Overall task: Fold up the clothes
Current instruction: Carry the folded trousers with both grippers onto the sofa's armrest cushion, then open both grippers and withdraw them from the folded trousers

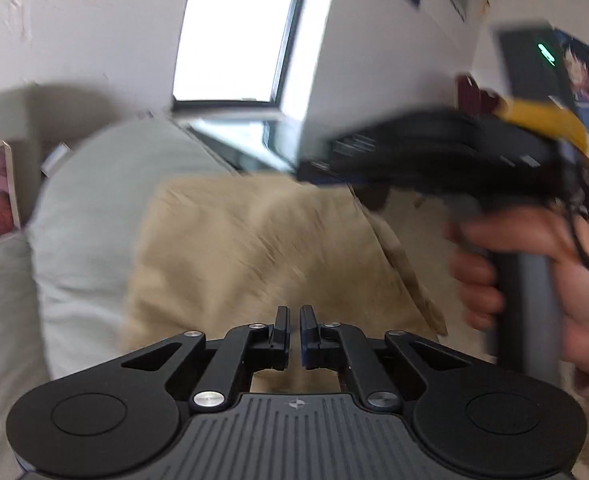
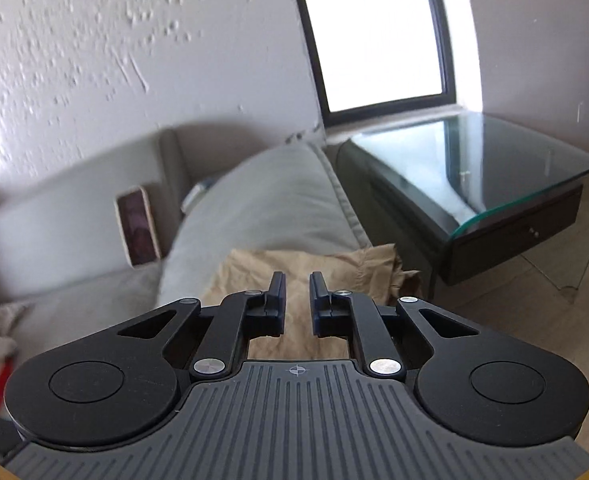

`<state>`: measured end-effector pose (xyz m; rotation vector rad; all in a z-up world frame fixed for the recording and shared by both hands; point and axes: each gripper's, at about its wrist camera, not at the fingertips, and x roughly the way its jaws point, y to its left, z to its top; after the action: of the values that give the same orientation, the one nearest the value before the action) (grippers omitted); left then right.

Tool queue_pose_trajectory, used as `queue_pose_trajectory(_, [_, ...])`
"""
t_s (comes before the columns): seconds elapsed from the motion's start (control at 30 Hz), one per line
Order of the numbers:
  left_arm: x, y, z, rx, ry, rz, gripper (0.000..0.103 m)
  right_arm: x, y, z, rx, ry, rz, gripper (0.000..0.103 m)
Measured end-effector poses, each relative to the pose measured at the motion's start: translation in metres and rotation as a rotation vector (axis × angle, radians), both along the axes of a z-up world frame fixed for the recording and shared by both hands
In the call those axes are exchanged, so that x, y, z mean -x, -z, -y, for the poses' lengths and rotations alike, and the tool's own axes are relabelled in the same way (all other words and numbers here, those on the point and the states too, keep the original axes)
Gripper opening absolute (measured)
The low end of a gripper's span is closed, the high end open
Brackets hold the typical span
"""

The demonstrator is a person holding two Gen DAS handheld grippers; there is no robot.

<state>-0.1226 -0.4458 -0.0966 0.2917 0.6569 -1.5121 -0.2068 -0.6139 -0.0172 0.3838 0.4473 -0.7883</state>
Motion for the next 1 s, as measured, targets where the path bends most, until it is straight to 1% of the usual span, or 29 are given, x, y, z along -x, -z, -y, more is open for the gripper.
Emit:
queue_pose_trajectory(0.03, [-0.001,0.006,0.005,-0.019,0.005,-0.031,0.002,-0.004,0.012,0.01,-0.005,0.016,-0.055,0.007])
queue_pose_trajectory(0.13, [-0.005,0.024,0.018,-0.077,0.021,-0.123,0.005,0.001,0.046,0.035,-0.063,0.084,-0.153,0.0])
queue_pose_trajectory(0.17, [-0.004,0.02,0.013,-0.068,0.017,-0.11,0.005,0.008,0.051,0.04,-0.078,0.092,-0.148,0.0])
queue_pose_trajectory(0.2, [-0.003,0.014,0.006,-0.052,0.009,-0.088,0.005,0.016,0.05,0.041,-0.092,0.094,-0.124,0.0])
queue_pose_trajectory(0.27, [0.0,0.003,-0.008,-0.022,-0.005,-0.043,0.005,0.029,0.035,0.034,-0.081,0.123,-0.097,0.001])
queue_pose_trajectory(0.33, [0.002,-0.008,-0.022,0.009,-0.02,0.001,0.006,0.044,0.014,0.016,-0.059,0.122,-0.046,0.007])
queue_pose_trajectory(0.37, [0.004,-0.014,-0.029,0.025,-0.027,0.024,0.014,0.05,0.006,0.005,-0.065,0.091,-0.015,0.009])
queue_pose_trajectory(0.4, [0.005,-0.019,-0.036,0.04,-0.034,0.046,0.019,0.057,-0.002,-0.007,-0.073,0.054,0.011,0.014])
queue_pose_trajectory(0.43, [0.006,-0.025,-0.044,0.056,-0.041,0.068,0.023,0.061,-0.008,-0.021,-0.076,0.016,0.02,0.015])
queue_pose_trajectory(0.47, [0.008,-0.031,-0.051,0.071,-0.048,0.091,0.023,0.063,-0.009,-0.036,-0.078,-0.017,0.01,0.015])
queue_pose_trajectory(0.5, [0.006,-0.031,-0.057,0.073,-0.081,0.101,0.023,0.066,-0.008,-0.051,-0.082,-0.049,-0.007,0.015])
queue_pose_trajectory(0.57, [0.003,-0.021,-0.058,0.02,-0.132,0.112,0.018,0.069,-0.004,-0.077,-0.091,-0.094,-0.049,0.015])
queue_pose_trajectory(0.6, [0.001,-0.015,-0.056,-0.027,-0.147,0.106,0.018,0.069,0.002,-0.087,-0.1,-0.099,-0.079,0.015])
queue_pose_trajectory(0.67, [-0.003,-0.006,-0.05,-0.119,-0.169,0.091,0.017,0.067,0.017,-0.098,-0.14,-0.076,-0.142,0.015])
queue_pose_trajectory(0.73, [-0.008,0.0,-0.041,-0.196,-0.187,0.08,0.018,0.06,0.028,-0.1,-0.143,-0.065,-0.204,0.012])
queue_pose_trajectory(0.77, [-0.01,0.003,-0.036,-0.235,-0.196,0.075,0.018,0.057,0.026,-0.101,-0.147,-0.055,-0.214,0.013])
queue_pose_trajectory(0.8, [-0.011,-0.004,-0.036,-0.251,-0.209,0.068,0.018,0.058,0.016,-0.103,-0.161,-0.056,-0.191,0.019])
queue_pose_trajectory(0.83, [-0.01,-0.013,-0.037,-0.252,-0.214,0.075,0.018,0.059,0.004,-0.105,-0.176,-0.065,-0.156,0.02])
queue_pose_trajectory(0.87, [-0.009,-0.024,-0.04,-0.251,-0.217,0.085,0.026,0.063,-0.009,-0.11,-0.18,-0.074,-0.119,0.022])
queue_pose_trajectory(0.9, [-0.007,-0.03,-0.045,-0.251,-0.219,0.081,0.034,0.067,-0.022,-0.115,-0.179,-0.083,-0.079,0.034])
queue_pose_trajectory(0.93, [-0.004,-0.035,-0.05,-0.252,-0.22,0.073,0.048,0.071,-0.036,-0.122,-0.173,-0.088,-0.052,0.049])
queue_pose_trajectory(1.0, [0.002,-0.046,-0.061,-0.253,-0.223,0.059,0.061,0.079,-0.062,-0.136,-0.156,-0.096,-0.011,0.06])
